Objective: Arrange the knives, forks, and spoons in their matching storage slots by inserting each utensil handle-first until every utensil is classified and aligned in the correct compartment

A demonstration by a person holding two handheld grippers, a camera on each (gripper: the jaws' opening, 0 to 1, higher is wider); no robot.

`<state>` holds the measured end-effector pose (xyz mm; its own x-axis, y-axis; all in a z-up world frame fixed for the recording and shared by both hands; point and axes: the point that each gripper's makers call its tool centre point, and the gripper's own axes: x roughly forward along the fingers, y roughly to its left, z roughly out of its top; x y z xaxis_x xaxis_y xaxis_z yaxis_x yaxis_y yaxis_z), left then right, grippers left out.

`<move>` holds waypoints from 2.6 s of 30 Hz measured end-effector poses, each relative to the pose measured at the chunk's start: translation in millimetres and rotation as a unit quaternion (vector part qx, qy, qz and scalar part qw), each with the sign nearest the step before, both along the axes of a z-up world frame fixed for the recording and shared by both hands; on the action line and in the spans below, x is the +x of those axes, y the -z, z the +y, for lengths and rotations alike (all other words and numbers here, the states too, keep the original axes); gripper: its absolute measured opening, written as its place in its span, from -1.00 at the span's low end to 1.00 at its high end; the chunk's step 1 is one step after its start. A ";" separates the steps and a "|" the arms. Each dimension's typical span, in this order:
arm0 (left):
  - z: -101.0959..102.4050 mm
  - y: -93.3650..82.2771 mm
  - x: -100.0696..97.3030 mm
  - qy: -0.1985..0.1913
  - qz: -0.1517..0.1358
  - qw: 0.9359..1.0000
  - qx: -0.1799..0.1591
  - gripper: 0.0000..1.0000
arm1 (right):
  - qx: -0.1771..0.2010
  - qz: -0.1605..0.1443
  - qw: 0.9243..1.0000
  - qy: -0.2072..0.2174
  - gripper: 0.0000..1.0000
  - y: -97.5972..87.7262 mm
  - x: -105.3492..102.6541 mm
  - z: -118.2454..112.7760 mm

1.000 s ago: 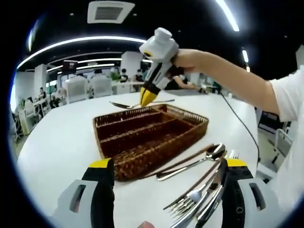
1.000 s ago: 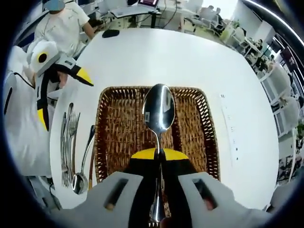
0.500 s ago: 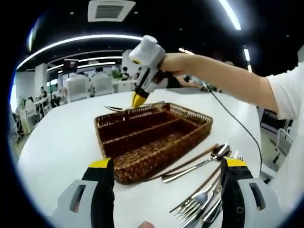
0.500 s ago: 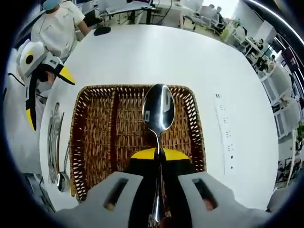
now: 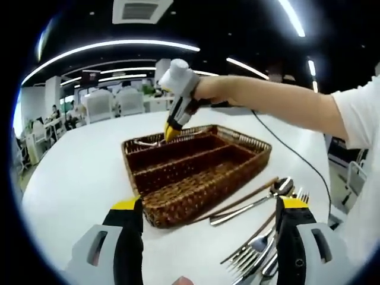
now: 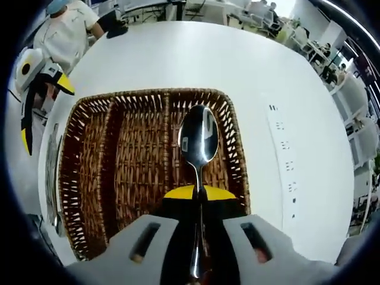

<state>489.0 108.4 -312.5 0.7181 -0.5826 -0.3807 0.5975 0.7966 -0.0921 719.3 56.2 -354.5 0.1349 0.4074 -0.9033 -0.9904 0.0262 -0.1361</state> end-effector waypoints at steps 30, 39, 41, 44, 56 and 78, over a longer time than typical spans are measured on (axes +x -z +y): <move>5.1 7.6 -1.3 -0.006 0.013 1.000 -0.002 0.85 | -0.014 0.003 1.000 -0.004 -0.93 22.3 15.9 -0.7; 5.5 8.8 -1.2 -0.005 0.013 1.000 -0.002 0.85 | -0.014 0.001 1.000 -0.004 -0.91 21.9 16.6 -0.3; 5.1 8.5 -1.2 -0.005 0.013 1.000 -0.003 0.85 | -0.012 0.000 1.000 -0.003 -0.90 20.6 17.2 0.0; 4.7 9.1 -1.4 -0.004 0.013 1.000 -0.003 0.85 | -0.011 -0.006 1.000 -0.005 -0.89 18.1 17.7 0.0; 4.8 9.3 -3.0 -0.004 0.012 1.000 -0.002 0.85 | 0.003 -0.011 1.000 0.011 -0.82 12.9 20.9 1.5; -6.1 6.3 -9.4 0.006 0.005 1.000 0.000 0.85 | 0.037 -0.016 0.999 0.029 -0.63 -9.7 3.0 -7.8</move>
<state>479.6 102.3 -318.8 0.7073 -0.5904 -0.3888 0.6055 0.7898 -0.0977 722.3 48.3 -344.8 0.1876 0.4629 -0.8663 -0.9822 0.0942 -0.1624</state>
